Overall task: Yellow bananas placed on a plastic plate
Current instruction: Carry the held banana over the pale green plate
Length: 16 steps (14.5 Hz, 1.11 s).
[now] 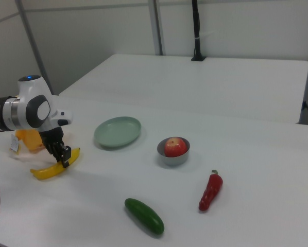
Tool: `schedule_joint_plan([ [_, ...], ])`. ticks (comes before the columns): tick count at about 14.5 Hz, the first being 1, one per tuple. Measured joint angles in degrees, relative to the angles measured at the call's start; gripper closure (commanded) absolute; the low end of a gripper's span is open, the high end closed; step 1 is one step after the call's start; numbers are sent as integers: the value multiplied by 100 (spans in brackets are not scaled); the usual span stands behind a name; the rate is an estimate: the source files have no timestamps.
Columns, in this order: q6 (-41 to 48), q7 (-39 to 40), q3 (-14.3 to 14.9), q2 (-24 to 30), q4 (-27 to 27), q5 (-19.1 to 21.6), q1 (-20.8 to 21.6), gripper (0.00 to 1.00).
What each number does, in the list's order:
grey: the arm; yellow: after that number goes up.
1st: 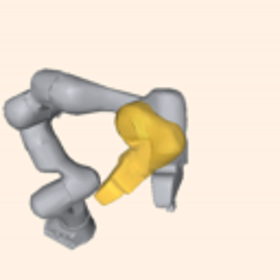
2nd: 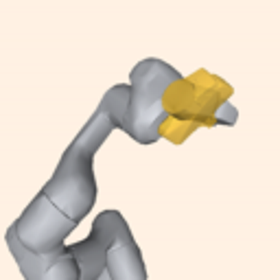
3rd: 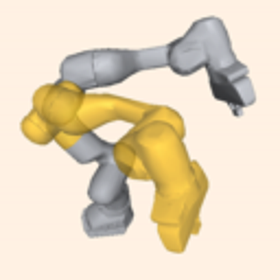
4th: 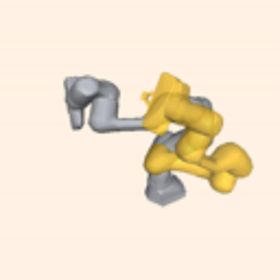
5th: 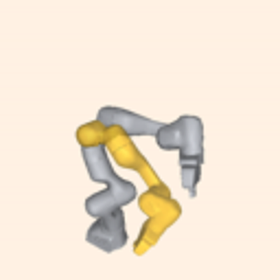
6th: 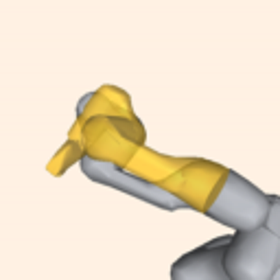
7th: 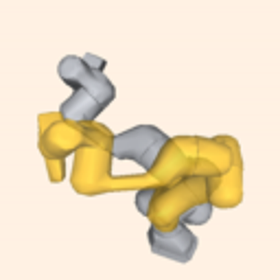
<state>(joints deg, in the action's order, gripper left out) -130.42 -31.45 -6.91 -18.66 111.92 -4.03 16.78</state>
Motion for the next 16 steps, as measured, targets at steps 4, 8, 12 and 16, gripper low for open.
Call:
schedule_joint_plan([
  [4, 0, 94, 1, 6, -29, 0, -54, 100],
  [8, 0, 178, 6, 40, -270, -1, -330, 100],
  [12, -41, 556, 11, 28, -899, 0, -749, 100],
  [16, -964, 646, 25, -331, -1335, -1, -1000, 100],
])
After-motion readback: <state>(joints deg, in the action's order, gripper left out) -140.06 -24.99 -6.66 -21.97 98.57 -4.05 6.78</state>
